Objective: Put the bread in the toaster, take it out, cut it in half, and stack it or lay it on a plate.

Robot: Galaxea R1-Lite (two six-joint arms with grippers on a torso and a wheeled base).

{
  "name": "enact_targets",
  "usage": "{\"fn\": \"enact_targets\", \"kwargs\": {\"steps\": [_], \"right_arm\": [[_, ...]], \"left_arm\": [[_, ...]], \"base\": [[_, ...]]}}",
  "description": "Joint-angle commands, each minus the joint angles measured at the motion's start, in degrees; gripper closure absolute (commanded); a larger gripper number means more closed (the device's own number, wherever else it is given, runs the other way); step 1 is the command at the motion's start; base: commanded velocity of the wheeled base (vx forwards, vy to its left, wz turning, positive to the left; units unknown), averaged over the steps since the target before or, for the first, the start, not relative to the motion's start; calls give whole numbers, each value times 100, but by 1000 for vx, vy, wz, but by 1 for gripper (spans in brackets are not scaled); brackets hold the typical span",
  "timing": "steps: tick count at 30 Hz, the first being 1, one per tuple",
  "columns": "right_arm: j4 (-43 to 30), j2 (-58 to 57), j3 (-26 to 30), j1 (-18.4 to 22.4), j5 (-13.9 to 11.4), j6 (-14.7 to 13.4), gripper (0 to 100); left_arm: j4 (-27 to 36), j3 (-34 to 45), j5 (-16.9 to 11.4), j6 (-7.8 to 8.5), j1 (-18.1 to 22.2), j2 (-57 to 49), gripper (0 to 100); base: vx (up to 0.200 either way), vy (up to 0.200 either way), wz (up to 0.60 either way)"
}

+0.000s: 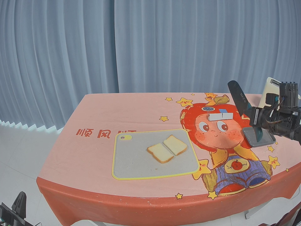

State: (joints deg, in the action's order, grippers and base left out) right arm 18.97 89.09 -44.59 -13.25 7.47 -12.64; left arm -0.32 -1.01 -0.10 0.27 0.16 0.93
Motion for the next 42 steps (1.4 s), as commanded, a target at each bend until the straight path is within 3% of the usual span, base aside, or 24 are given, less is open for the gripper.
{"fn": "enact_targets", "kwargs": {"steps": [1,42], "right_arm": [[2,179,12,-11,0,-1,100],[2,443,12,68,-9,-1,100]], "left_arm": [[-3,101,1,0,2,-93,100],[-3,101,1,0,2,-93,100]], "base": [[0,0,0],[0,0,0]]}}
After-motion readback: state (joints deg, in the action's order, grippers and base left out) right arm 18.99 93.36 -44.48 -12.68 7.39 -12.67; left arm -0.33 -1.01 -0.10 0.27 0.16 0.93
